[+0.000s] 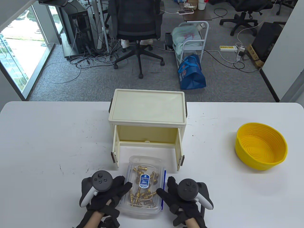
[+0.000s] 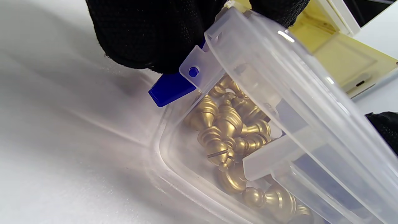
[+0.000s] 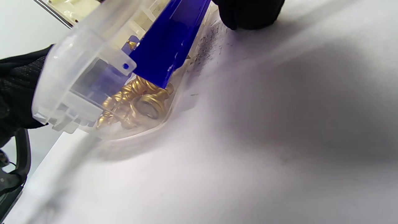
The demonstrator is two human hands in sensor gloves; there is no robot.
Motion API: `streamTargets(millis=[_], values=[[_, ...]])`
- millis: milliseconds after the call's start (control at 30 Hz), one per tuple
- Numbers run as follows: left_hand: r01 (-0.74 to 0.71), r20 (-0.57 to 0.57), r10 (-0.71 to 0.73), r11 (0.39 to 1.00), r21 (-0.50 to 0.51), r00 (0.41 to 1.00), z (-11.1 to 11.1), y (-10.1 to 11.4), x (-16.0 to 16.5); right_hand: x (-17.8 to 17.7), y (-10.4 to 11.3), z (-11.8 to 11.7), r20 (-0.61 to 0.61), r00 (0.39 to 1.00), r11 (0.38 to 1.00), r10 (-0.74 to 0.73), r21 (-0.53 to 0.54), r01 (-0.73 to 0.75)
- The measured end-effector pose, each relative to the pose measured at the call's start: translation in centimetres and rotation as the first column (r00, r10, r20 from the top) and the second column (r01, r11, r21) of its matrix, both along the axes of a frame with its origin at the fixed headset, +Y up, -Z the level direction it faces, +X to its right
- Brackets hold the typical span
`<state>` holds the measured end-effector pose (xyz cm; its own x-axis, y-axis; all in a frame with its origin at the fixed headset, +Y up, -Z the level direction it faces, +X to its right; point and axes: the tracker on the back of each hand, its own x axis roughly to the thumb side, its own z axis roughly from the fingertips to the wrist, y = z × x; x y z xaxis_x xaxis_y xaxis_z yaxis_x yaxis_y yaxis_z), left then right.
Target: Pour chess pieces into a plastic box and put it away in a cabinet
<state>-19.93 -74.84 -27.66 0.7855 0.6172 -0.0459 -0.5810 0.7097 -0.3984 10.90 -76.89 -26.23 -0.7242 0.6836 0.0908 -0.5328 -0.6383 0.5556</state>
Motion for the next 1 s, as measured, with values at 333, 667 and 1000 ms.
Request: streamTargets(millis=[333,667,1000], values=[[0.006,-0.029,-0.005,0.999,0.038,1.0,0.7,-0.3,0.3,0.0,-1.0,-1.1,0.066,0.987,0.972,-0.145,-0.176,0.155],[0.031,-0.038,-0.029,0.997,0.064,0.999,0.9,-0.4,0.5,0.9,-1.8,-1.2,0.175,0.961,0.939,-0.213,-0.236,0.251],[0.06,-0.047,-0.056,0.993,0.097,0.997,1.2,-0.6,0.7,-1.0,2.2,1.1,0.121,0.99,0.996,0.071,0.038,-0.076]])
